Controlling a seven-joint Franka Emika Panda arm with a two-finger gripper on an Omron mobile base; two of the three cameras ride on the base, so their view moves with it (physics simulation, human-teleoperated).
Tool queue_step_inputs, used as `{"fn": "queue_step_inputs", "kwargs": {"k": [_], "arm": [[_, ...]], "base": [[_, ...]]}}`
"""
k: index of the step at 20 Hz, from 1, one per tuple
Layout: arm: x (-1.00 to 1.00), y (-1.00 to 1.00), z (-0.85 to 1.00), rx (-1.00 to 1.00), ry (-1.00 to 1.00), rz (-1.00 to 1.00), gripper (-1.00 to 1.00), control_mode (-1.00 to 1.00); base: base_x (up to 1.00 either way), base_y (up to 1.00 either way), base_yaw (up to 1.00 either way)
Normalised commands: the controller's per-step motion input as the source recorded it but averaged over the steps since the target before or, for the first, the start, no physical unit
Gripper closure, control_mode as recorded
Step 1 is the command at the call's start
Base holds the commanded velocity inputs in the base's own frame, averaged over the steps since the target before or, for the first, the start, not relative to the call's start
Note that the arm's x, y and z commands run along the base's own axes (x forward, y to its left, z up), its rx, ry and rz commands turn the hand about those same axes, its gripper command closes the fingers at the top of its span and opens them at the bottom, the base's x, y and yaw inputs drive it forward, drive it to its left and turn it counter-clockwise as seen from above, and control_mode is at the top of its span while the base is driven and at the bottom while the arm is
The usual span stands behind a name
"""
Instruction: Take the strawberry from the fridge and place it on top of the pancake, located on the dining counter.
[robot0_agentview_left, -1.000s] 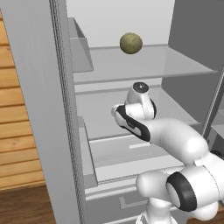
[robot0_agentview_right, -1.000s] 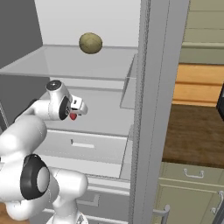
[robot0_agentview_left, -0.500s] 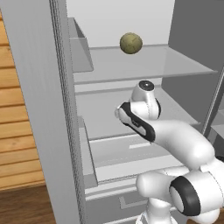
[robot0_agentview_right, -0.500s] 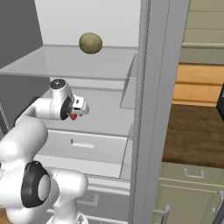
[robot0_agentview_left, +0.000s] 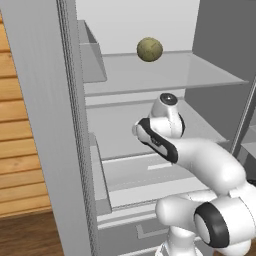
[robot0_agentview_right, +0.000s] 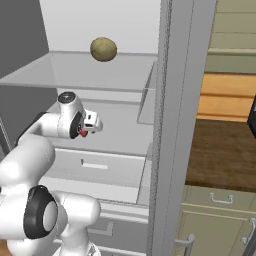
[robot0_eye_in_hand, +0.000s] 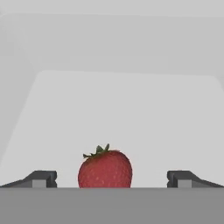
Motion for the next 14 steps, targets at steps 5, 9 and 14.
{"fn": "queue_step_inputs", "kwargs": {"k": [5, 9, 14], "arm": [[0.27, 0.00, -0.17, -0.02, 0.00, 0.00, -1.00, -1.00], [0.04, 0.00, -0.30, 0.00, 0.00, 0.00, -1.00, -1.00], [0.00, 0.00, -0.11, 0.00, 0.00, 0.00, -1.00, -1.00]], "base": [[0.00, 0.00, 0.00], [0.00, 0.00, 0.00], [0.00, 0.00, 0.00]]}}
